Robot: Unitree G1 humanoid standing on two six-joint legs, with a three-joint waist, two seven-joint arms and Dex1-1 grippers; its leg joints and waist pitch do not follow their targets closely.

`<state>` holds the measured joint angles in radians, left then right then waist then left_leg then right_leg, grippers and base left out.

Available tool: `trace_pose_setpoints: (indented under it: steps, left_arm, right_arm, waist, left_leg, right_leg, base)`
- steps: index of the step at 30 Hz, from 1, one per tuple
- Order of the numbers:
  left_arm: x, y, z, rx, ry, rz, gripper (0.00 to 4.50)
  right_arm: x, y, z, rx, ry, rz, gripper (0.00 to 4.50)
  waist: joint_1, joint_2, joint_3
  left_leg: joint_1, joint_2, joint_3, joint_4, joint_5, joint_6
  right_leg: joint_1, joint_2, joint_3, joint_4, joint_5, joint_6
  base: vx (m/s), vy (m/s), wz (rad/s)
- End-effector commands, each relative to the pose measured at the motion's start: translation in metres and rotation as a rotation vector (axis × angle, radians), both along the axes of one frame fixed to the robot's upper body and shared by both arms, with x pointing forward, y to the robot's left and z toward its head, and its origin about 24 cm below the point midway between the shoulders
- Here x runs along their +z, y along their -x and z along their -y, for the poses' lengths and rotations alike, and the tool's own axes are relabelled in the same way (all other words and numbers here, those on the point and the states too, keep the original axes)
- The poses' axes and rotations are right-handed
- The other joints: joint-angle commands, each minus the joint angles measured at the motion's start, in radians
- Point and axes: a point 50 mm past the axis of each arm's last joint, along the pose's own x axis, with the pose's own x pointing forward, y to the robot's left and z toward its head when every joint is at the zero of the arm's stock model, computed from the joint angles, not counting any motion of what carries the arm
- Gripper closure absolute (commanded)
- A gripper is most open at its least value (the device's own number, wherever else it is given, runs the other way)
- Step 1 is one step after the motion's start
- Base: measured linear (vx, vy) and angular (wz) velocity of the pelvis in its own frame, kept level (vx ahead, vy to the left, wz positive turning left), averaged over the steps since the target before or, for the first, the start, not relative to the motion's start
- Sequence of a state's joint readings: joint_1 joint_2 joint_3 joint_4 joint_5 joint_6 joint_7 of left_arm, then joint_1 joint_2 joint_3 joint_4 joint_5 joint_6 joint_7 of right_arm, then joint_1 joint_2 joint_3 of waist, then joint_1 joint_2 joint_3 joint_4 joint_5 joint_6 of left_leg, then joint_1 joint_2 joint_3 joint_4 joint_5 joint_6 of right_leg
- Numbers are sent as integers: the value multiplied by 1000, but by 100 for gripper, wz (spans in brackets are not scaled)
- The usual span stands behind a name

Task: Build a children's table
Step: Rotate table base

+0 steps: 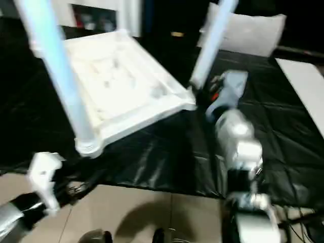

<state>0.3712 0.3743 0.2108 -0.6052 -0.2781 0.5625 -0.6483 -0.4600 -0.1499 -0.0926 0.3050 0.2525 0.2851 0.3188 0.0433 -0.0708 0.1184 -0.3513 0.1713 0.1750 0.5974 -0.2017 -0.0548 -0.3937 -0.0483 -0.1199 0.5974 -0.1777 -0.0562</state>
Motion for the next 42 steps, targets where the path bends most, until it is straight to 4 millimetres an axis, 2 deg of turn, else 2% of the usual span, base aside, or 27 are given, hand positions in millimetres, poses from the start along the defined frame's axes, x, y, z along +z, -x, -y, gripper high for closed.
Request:
trace_pose_setpoints:
  steps: [1,2,4,5,6,7,8,9,11,13,14,15,16,17,18,19,23,24,25,26,27,29,30,31,33,36,42]
  left_arm:
    - [6,-2,-14,43,-17,27,52]
    - [9,-4,-19,70,-28,40,52]
    - [12,-5,-23,91,-40,54,29]
    - [14,-6,-26,102,-37,60,20]
    - [14,-6,-26,102,-37,60,14]
    - [16,-9,-29,108,-40,71,14]
    - [16,-9,-29,108,-40,71,8]
    - [23,-20,-26,94,0,107,4]
    - [23,-20,-26,94,0,107,4]
    - [28,-38,-17,59,44,145,4]
    - [30,-46,-13,45,67,159,4]
    - [32,-55,-8,33,88,179,4]
    - [35,-64,-1,14,125,197,4]
    - [37,-69,4,1,151,209,4]
    - [38,-76,8,-16,155,212,4]
    - [38,-79,11,-26,154,211,4]
    - [35,-96,26,-86,171,200,4]
    - [35,-96,26,-86,171,200,4]
    - [35,-96,29,-98,175,198,4]
    - [35,-97,33,-114,184,194,4]
    - [34,-97,39,-144,194,187,4]
    - [35,-95,53,-208,220,177,4]
    - [35,-92,60,-250,243,165,4]
    - [36,-88,69,-298,263,155,4]
    - [35,-82,87,-384,300,136,4]
    - [35,-79,101,-438,322,123,4]
    - [38,-80,129,-518,352,128,4]
  right_arm:
    - [-8,11,-16,105,52,-40,0]
    - [-15,17,-22,141,58,-71,0]
    - [-21,21,-26,162,63,-90,0]
    - [-26,25,-30,181,68,-111,0]
    - [-26,25,-30,181,68,-111,0]
    - [-29,29,-35,215,78,-127,0]
    - [-29,29,-35,215,78,-127,0]
    - [-36,31,-44,256,94,-153,0]
    - [-36,31,-44,256,94,-153,0]
    - [-44,27,-51,264,132,-187,0]
    - [-48,25,-53,260,150,-197,0]
    - [-50,22,-55,250,167,-207,0]
    - [-52,18,-58,244,184,-215,0]
    - [-53,16,-59,241,195,-218,0]
    - [-54,13,-61,234,210,-222,0]
    - [-54,11,-62,229,219,-224,0]
    - [-55,2,-69,215,236,-221,0]
    - [-55,2,-69,215,236,-221,0]
    - [-55,1,-70,209,234,-221,0]
    - [-56,0,-71,203,232,-224,0]
    - [-57,-1,-72,197,230,-226,0]
    - [-58,-4,-72,173,227,-222,0]
    - [-59,-5,-72,160,227,-220,0]
    - [-58,-7,-70,144,226,-216,0]
    - [-58,-9,-68,121,222,-213,0]
    - [-58,-10,-66,114,219,-211,0]
    - [-59,-12,-67,105,220,-203,0]
  waist:
    - [3,20,-77]
    - [3,22,-70]
    - [5,23,-70]
    - [9,39,-74]
    - [9,39,-74]
    - [7,31,-72]
    - [11,34,-74]
    - [13,40,-75]
    - [18,38,-79]
    - [18,37,-80]
    - [19,36,-81]
    - [19,36,-83]
    - [18,36,-86]
    - [18,36,-87]
    - [18,29,-89]
    - [20,33,-92]
    - [17,34,-101]
    - [19,37,-104]
    - [20,38,-108]
    - [20,37,-109]
    - [21,42,-109]
    - [19,42,-111]
    - [23,50,-111]
    - [22,47,-108]
    - [19,46,-105]
    - [19,49,-100]
    - [13,43,-99]
  left_leg:
    - [2,65,-26,-71,-160,51]
    - [6,68,-29,-75,-197,39]
    - [14,70,-31,-75,-235,24]
    - [15,71,-35,-75,-250,13]
    - [15,71,-35,-75,-250,13]
    - [14,74,-35,-78,-259,8]
    - [17,73,-35,-78,-271,3]
    - [18,71,-36,-78,-279,-2]
    - [20,71,-34,-77,-269,-6]
    - [17,70,-36,-79,-278,-9]
    - [31,66,-32,-73,-298,-16]
    - [24,67,-38,-76,-295,-20]
    - [21,69,-40,-77,-295,-26]
    - [24,67,-39,-76,-295,-27]
    - [24,68,-38,-74,-285,-27]
    - [19,68,-39,-75,-257,-27]
    - [14,68,-34,-71,-199,-21]
    - [15,69,-34,-70,-187,-21]
    - [9,72,-34,-69,-149,-17]
    - [8,70,-30,-67,-122,-9]
    - [9,70,-30,-66,-111,-4]
    - [9,72,-29,-66,-111,-4]
    - [10,72,-29,-64,-108,-2]
    - [6,74,-29,-67,-116,-2]
    - [8,75,-29,-68,-152,-13]
    - [12,75,-30,-69,-214,-28]
    - [5,66,-32,-65,-230,-17]
  right_leg:
    - [51,-107,83,-85,-319,-103]
    - [47,-106,82,-92,-376,-88]
    - [42,-107,81,-98,-426,-72]
    - [44,-109,81,-96,-432,-74]
    - [44,-109,81,-96,-432,-74]
    - [42,-107,81,-97,-414,-79]
    - [41,-106,81,-95,-411,-80]
    - [42,-108,82,-93,-410,-84]
    - [41,-109,84,-93,-384,-91]
    - [44,-111,82,-95,-411,-86]
    - [37,-114,83,-103,-448,-79]
    - [47,-115,81,-98,-447,-80]
    - [49,-117,77,-98,-457,-71]
    - [47,-116,78,-100,-458,-68]
    - [49,-119,80,-99,-448,-70]
    - [53,-121,82,-92,-418,-79]
    - [56,-118,84,-76,-310,-111]
    - [57,-118,84,-72,-286,-120]
    - [63,-119,86,-62,-214,-138]
    - [62,-117,87,-57,-159,-154]
    - [62,-115,87,-52,-129,-169]
    - [63,-115,85,-49,-106,-186]
    - [62,-115,86,-47,-91,-193]
    - [63,-115,85,-49,-91,-194]
    - [63,-114,84,-52,-134,-187]
    - [59,-115,83,-66,-234,-161]
    - [63,-116,78,-82,-347,-115]
  base:
    - [0,0,0]
    - [0,0,0]
    - [0,0,0]
    - [0,0,0]
    - [0,0,0]
    - [0,0,0]
    - [0,0,0]
    - [0,0,0]
    - [0,0,0]
    - [0,0,0]
    - [0,0,0]
    - [0,0,0]
    - [0,0,0]
    - [0,0,0]
    - [0,0,0]
    - [0,0,0]
    - [0,0,0]
    - [0,0,0]
    - [0,0,0]
    - [0,0,0]
    - [0,0,0]
    - [0,0,0]
    - [0,0,0]
    - [0,0,0]
    - [0,0,0]
    - [0,0,0]
    - [0,0,0]
